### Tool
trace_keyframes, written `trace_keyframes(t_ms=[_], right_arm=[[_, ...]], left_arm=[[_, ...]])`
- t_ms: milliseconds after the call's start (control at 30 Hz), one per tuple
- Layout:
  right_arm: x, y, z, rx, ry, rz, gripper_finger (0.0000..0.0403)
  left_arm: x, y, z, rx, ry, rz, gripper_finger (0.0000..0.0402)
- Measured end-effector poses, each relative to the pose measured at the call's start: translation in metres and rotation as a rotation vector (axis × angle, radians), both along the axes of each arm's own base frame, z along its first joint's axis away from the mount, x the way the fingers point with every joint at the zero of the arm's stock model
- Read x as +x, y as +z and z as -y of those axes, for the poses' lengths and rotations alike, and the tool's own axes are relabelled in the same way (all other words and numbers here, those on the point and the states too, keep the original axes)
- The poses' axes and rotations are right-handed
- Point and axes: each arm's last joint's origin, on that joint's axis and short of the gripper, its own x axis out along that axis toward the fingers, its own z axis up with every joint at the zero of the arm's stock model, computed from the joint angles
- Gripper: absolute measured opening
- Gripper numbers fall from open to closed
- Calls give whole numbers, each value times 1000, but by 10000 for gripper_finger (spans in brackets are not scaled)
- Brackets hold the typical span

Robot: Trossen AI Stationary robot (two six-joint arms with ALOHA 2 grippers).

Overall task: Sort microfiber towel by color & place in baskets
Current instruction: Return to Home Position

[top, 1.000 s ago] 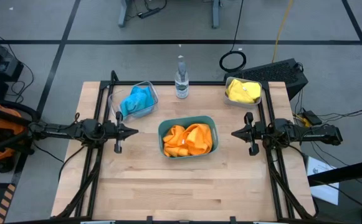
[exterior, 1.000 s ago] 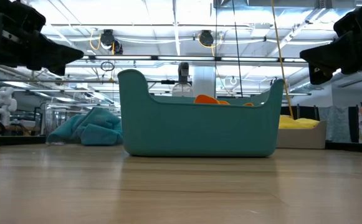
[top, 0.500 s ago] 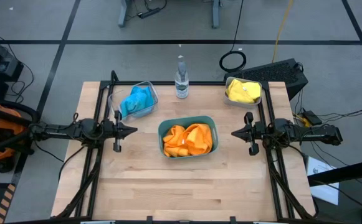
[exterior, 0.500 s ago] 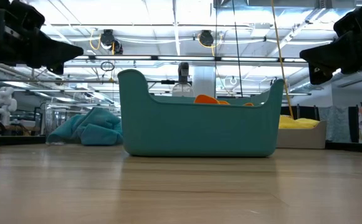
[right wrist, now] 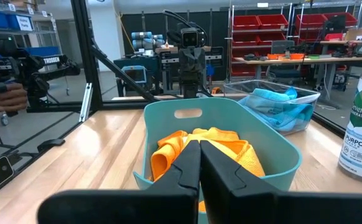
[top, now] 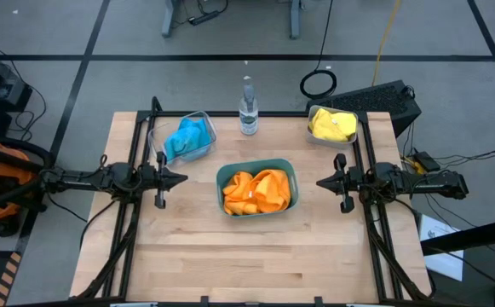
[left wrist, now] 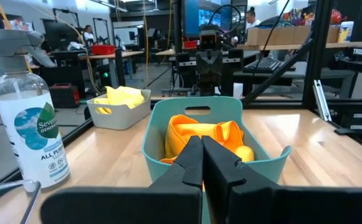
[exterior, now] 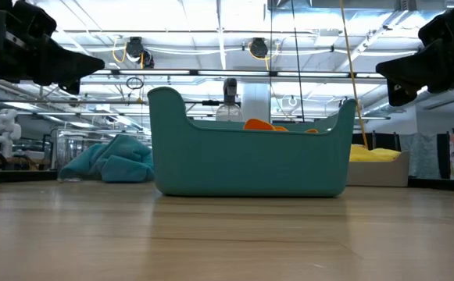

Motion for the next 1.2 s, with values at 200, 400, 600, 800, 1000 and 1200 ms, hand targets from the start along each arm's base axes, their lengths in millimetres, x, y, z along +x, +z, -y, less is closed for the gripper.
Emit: trace_keyframes(t_ms=[200, 400, 600, 800, 1000, 1200], right_arm=[[0, 0, 0, 0, 0, 1, 0], [0, 0, 0, 0, 0, 1, 0], [0, 0, 0, 0, 0, 1, 0], [0, 0, 0, 0, 0, 1, 0], [0, 0, 0, 0, 0, 1, 0], [0, 0, 0, 0, 0, 2, 0]], left_arm=[[0, 0, 0, 0, 0, 6, 22], [0, 1, 0, -2, 0, 14, 28], [0, 1, 0, -2, 1, 17, 29], [0, 1, 0, -5, 1, 18, 29], [0, 1, 0, -5, 1, 19, 29], [0, 1, 0, -5, 1, 20, 29]])
